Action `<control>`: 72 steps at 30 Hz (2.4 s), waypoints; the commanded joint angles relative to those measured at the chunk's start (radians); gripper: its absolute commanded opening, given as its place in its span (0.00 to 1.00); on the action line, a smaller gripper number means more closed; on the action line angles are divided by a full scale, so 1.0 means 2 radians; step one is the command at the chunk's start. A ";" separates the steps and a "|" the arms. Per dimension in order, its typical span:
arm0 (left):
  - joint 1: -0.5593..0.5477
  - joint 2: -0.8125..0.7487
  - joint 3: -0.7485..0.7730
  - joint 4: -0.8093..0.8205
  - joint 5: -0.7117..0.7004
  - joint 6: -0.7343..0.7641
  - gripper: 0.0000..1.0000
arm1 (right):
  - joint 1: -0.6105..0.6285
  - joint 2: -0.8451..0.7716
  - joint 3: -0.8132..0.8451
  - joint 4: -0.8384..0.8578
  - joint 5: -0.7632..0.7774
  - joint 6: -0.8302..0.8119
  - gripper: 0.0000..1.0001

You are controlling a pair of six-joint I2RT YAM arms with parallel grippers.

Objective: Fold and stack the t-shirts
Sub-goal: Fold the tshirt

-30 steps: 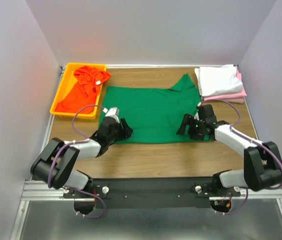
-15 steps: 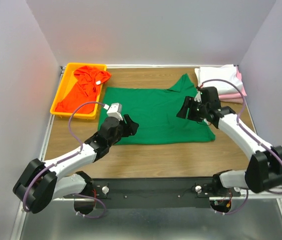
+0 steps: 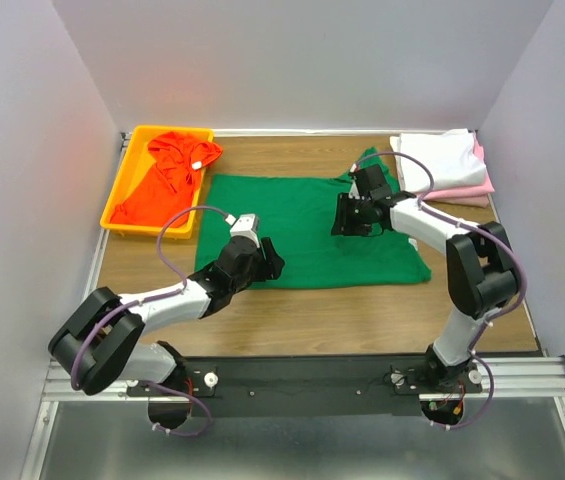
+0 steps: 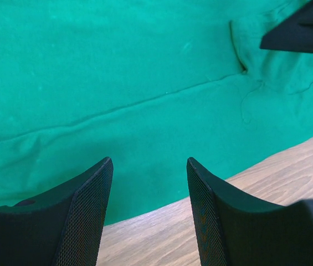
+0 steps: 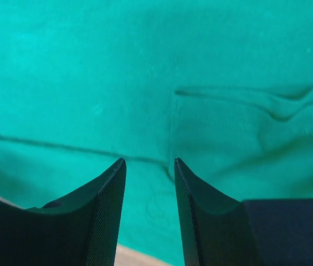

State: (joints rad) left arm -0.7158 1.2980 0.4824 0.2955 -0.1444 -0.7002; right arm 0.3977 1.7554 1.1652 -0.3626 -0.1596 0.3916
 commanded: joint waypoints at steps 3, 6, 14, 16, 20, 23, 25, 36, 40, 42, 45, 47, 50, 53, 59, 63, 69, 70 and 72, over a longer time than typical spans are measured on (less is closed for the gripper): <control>-0.003 0.024 0.001 0.023 -0.001 0.011 0.64 | 0.007 0.046 0.035 0.010 0.054 -0.016 0.46; -0.004 0.026 -0.001 0.023 0.000 0.014 0.64 | 0.009 0.074 0.048 0.013 0.068 -0.019 0.44; -0.003 0.025 -0.006 0.026 0.003 0.015 0.64 | 0.009 0.109 0.072 0.013 0.078 -0.026 0.40; -0.003 0.027 -0.008 0.029 0.004 0.015 0.64 | 0.008 0.112 0.075 0.013 0.078 -0.026 0.39; -0.003 0.033 -0.010 0.030 0.009 0.016 0.64 | 0.009 0.116 0.075 0.015 0.078 -0.026 0.27; -0.004 0.037 -0.009 0.033 0.012 0.014 0.64 | 0.010 0.116 0.075 0.015 0.090 -0.027 0.20; -0.003 0.042 -0.008 0.036 0.015 0.015 0.64 | 0.011 0.113 0.074 0.015 0.090 -0.028 0.15; -0.004 0.063 -0.006 0.038 0.022 0.015 0.64 | 0.027 0.077 0.071 0.013 0.091 -0.025 0.09; -0.003 0.063 -0.008 0.038 0.023 0.016 0.64 | 0.038 0.071 0.073 0.013 0.091 -0.022 0.09; -0.003 0.063 -0.010 0.038 0.024 0.016 0.64 | 0.041 0.072 0.075 0.013 0.092 -0.022 0.09; -0.003 0.066 -0.010 0.039 0.026 0.016 0.64 | 0.043 0.073 0.076 0.014 0.093 -0.021 0.09; -0.003 0.067 -0.011 0.039 0.027 0.016 0.64 | 0.043 0.075 0.078 0.014 0.091 -0.021 0.09; -0.003 0.069 -0.012 0.039 0.028 0.016 0.64 | 0.045 0.077 0.080 0.014 0.090 -0.019 0.09; -0.004 0.070 -0.014 0.042 0.028 0.016 0.64 | 0.050 0.070 0.078 0.016 0.094 -0.016 0.08; -0.003 0.077 -0.014 0.046 0.033 0.015 0.64 | 0.050 0.063 0.075 0.016 0.091 -0.012 0.08; -0.004 0.080 -0.016 0.047 0.035 0.014 0.64 | 0.050 0.060 0.070 0.017 0.091 -0.010 0.33; -0.004 0.080 -0.013 0.049 0.035 0.014 0.64 | 0.050 0.043 0.072 0.016 0.146 -0.015 0.74; -0.004 0.080 -0.013 0.049 0.036 0.015 0.64 | 0.050 0.042 0.072 0.016 0.157 -0.018 0.77; -0.005 0.080 -0.014 0.047 0.036 0.016 0.64 | 0.034 0.040 0.078 0.016 0.169 -0.026 0.79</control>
State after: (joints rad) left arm -0.7170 1.4441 0.4652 0.3767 -0.0914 -0.6807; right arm 0.4908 1.8713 1.2972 -0.3431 0.0841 0.3634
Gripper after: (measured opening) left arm 0.639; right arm 0.782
